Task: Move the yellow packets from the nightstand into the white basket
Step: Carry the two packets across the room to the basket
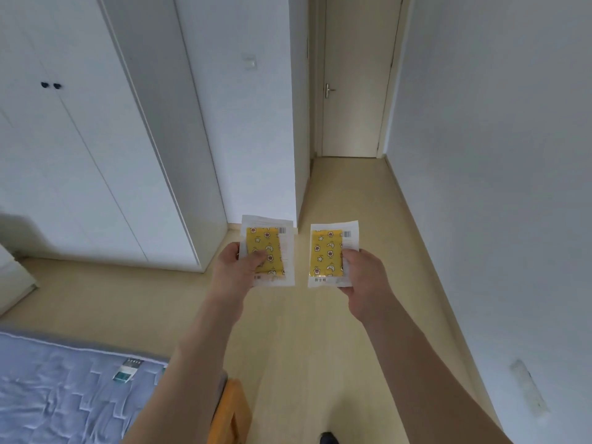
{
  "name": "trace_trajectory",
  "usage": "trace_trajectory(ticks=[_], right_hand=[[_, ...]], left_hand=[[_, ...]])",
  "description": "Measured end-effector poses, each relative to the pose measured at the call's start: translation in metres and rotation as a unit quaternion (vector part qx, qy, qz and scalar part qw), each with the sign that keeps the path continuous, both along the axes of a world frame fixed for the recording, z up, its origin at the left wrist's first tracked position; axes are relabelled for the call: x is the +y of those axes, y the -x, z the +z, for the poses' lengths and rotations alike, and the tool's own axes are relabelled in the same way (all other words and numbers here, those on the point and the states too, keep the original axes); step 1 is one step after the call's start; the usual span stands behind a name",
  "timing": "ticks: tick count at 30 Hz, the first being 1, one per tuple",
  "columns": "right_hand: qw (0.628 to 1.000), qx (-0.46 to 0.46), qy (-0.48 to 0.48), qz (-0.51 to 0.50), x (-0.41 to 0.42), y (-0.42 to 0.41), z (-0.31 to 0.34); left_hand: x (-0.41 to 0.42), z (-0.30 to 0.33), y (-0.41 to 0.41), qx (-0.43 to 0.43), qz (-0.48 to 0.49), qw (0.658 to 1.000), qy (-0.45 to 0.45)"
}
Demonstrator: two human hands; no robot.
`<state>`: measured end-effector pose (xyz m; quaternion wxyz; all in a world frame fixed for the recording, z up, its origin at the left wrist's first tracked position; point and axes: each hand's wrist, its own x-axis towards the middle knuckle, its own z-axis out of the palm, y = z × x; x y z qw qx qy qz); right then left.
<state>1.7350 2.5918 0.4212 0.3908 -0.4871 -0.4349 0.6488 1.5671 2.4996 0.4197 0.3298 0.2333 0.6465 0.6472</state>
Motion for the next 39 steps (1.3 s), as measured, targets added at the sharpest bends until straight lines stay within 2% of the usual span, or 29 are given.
trace_trajectory(ticks=[5, 10, 16, 20, 26, 39], right_hand=[[0.996, 0.017, -0.006, 0.085, 0.116, 0.1, 0.008], [0.984, 0.026, 0.013, 0.174, 0.184, 0.216, 0.011], [0.965, 0.018, 0.037, 0.26, 0.233, 0.355, -0.01], [0.952, 0.013, 0.022, 0.305, 0.264, 0.455, -0.014], [0.935, -0.012, -0.009, 0.354, 0.303, 0.606, 0.009], [0.886, 0.009, 0.008, 0.463, 0.327, 0.896, -0.006]], left_hand=[[0.09, 0.011, 0.088, 0.013, 0.069, 0.997, 0.006], [0.138, 0.022, 0.182, 0.013, 0.161, 0.987, -0.002], [0.173, 0.0, 0.301, -0.015, 0.254, 0.967, 0.006], [0.2, -0.015, 0.389, -0.029, 0.282, 0.959, -0.004], [0.224, 0.002, 0.525, -0.028, 0.326, 0.944, -0.03], [0.224, -0.015, 0.764, -0.044, 0.447, 0.893, 0.0]])
